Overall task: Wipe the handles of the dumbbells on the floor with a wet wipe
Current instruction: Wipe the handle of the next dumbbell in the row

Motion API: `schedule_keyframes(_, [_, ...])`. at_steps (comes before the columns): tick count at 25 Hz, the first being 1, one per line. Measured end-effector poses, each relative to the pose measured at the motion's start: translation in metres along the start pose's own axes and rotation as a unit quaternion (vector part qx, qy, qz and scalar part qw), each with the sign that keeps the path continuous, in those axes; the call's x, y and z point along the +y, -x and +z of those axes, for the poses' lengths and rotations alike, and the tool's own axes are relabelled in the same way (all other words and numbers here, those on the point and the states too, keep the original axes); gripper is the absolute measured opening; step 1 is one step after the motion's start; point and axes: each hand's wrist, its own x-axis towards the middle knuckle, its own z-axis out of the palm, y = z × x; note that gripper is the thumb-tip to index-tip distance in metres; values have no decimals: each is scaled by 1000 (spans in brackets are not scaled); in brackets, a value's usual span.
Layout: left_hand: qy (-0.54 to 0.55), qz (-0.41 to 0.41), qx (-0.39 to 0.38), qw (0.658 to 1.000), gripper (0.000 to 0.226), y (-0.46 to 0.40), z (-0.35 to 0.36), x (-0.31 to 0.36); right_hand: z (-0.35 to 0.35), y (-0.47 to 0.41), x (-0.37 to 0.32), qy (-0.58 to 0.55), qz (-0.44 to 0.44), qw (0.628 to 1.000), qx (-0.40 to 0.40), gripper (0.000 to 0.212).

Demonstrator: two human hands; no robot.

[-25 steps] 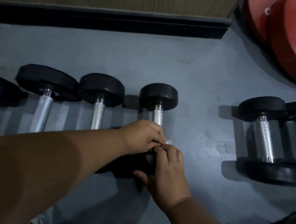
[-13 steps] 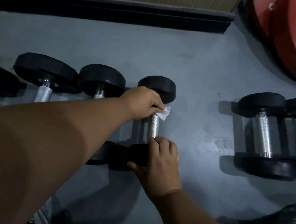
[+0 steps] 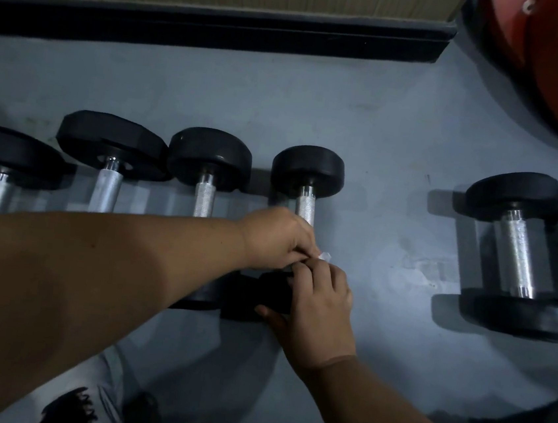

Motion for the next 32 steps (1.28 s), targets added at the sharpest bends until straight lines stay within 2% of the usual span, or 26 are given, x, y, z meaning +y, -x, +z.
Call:
schedule_keyframes(2, [1, -2, -2, 1000, 22, -1, -1, -1, 0, 0, -2, 1, 0, 1000, 2, 71])
schedule_keyframes(8, [-30, -69, 77, 994, 22, -27, -34, -26, -2, -1, -11, 12, 6, 1000, 15, 66])
schedule_keyframes(14, [-58, -88, 73, 992, 24, -25, -35, -28, -1, 0, -12, 25, 4, 1000, 15, 64])
schedule_keyframes(19, [-74, -35, -33, 996, 21, -3, -12, -13, 2, 1, -13, 30, 7, 999, 15, 68])
schedule_keyframes(22, [-85, -27, -41, 995, 23, 4, 1, -10, 2, 1, -15, 30, 10, 999, 13, 68])
schedule_keyframes(27, [-75, -77, -2, 994, 22, -3, -9, -12, 1, 1, -8, 23, -5, 1000, 7, 66])
schedule_keyframes(32, [-92, -155, 7, 984, 23, -14, -30, -12, -6, 4, -12, 1, -21, 1000, 12, 48])
